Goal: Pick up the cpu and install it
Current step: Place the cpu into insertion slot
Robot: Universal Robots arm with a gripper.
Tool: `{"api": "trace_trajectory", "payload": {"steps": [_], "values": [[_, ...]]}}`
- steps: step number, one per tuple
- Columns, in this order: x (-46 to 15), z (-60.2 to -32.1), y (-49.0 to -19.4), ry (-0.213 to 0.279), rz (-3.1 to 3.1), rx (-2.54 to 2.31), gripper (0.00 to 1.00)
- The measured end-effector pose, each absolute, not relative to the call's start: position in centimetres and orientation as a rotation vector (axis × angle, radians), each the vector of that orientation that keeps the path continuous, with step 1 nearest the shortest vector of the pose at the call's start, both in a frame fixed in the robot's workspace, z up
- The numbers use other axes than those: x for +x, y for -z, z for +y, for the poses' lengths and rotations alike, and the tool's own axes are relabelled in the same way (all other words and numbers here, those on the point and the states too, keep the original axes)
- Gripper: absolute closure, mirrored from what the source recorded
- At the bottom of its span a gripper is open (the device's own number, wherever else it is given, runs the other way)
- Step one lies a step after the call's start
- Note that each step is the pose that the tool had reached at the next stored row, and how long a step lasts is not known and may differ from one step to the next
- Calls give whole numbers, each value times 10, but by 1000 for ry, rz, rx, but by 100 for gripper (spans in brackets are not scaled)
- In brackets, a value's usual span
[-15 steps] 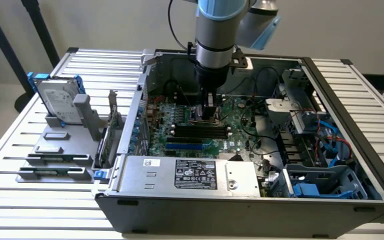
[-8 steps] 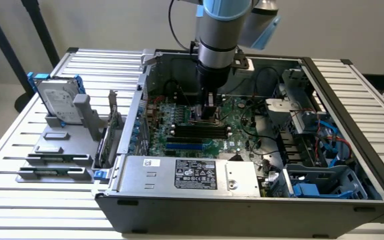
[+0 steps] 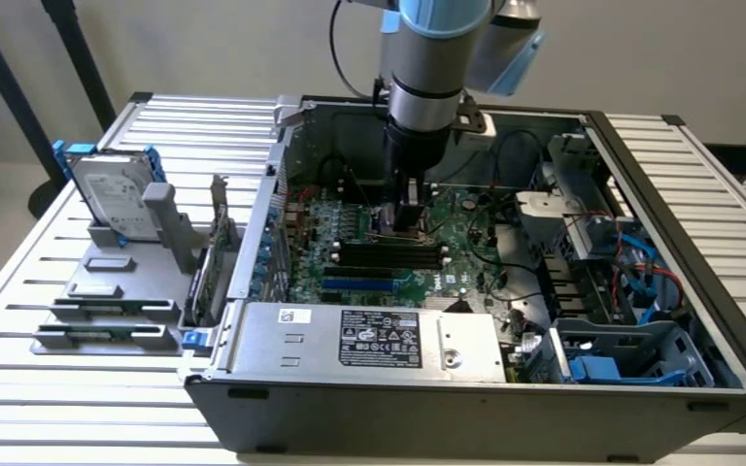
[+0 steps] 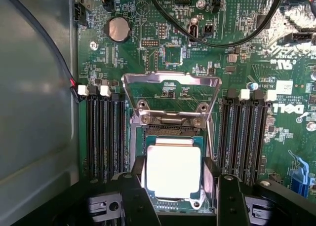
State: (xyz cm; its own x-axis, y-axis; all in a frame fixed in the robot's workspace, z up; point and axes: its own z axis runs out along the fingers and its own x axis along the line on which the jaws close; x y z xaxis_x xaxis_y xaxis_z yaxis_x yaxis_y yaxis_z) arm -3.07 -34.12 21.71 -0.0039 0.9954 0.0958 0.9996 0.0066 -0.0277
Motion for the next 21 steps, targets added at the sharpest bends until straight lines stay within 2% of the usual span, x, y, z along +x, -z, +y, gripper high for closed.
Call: {"api": "trace_trajectory", "payload": {"steps": [21], "values": [[-32, -338, -205, 67, -2125, -2202, 45]]}}
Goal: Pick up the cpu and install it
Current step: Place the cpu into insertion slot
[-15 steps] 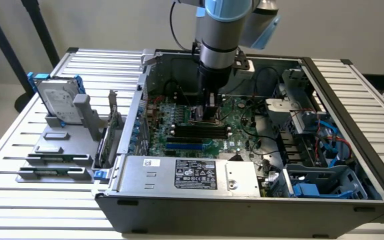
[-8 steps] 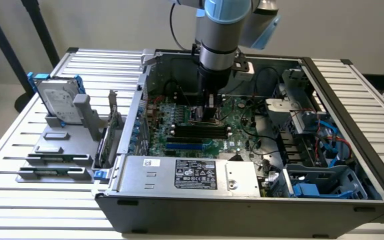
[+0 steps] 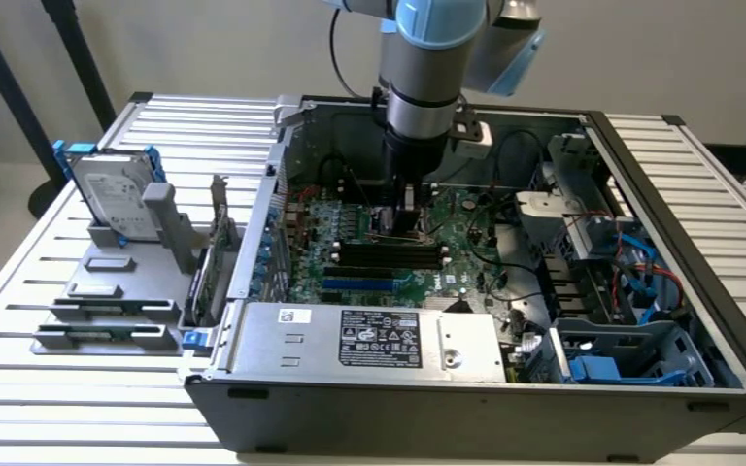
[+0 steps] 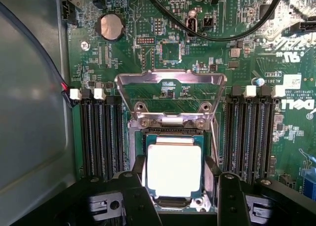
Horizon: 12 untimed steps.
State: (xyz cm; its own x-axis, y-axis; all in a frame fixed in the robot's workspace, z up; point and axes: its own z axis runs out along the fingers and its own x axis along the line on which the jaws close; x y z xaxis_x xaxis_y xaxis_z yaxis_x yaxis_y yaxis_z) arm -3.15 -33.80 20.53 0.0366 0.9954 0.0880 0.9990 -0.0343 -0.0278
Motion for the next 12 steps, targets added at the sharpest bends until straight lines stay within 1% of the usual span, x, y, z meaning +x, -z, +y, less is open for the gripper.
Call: {"api": "trace_trajectory", "payload": {"steps": [12], "values": [[-33, -334, -202, 58, -2130, -2208, 45]]}}
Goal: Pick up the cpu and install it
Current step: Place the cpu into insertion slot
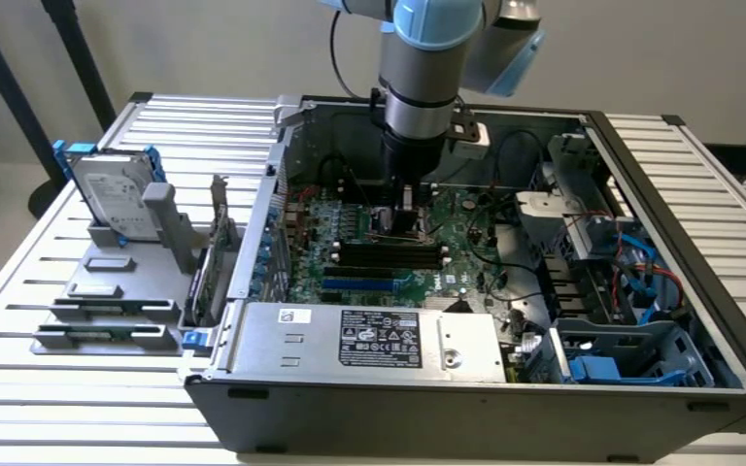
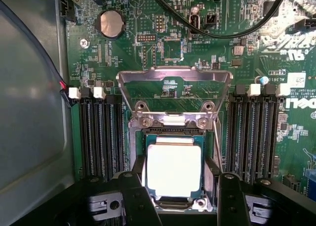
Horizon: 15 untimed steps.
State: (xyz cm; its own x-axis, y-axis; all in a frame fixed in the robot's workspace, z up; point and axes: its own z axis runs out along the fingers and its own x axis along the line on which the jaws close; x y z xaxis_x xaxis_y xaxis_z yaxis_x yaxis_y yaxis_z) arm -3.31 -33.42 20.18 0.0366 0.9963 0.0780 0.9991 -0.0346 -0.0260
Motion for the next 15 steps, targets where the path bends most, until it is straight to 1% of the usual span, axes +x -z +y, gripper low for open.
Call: {"api": "trace_trajectory", "payload": {"steps": [15], "values": [[-33, -335, -200, 64, -2134, -2210, 45]]}}
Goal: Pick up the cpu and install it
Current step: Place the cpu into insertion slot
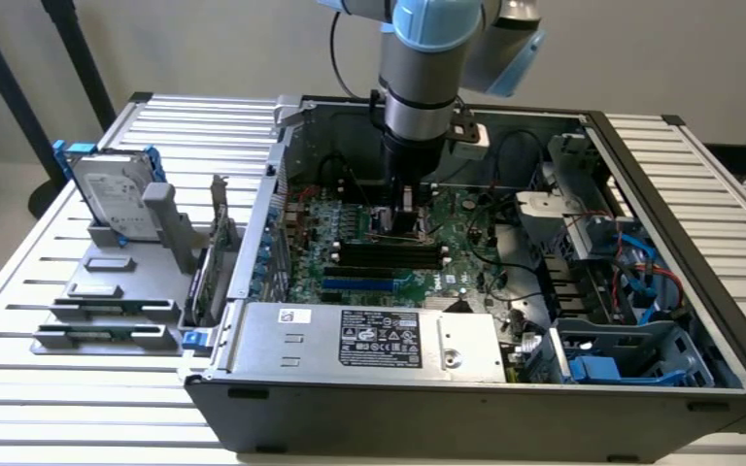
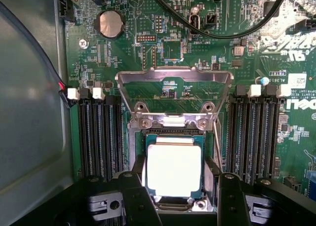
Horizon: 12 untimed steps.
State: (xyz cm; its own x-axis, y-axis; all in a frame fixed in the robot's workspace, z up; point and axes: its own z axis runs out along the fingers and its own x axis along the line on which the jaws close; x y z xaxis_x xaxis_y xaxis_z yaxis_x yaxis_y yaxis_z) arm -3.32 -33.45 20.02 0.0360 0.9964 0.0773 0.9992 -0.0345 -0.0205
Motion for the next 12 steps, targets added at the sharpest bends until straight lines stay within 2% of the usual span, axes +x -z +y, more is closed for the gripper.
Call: {"api": "trace_trajectory", "payload": {"steps": [12], "values": [[-34, -334, -198, 69, -2137, -2212, 45]]}}
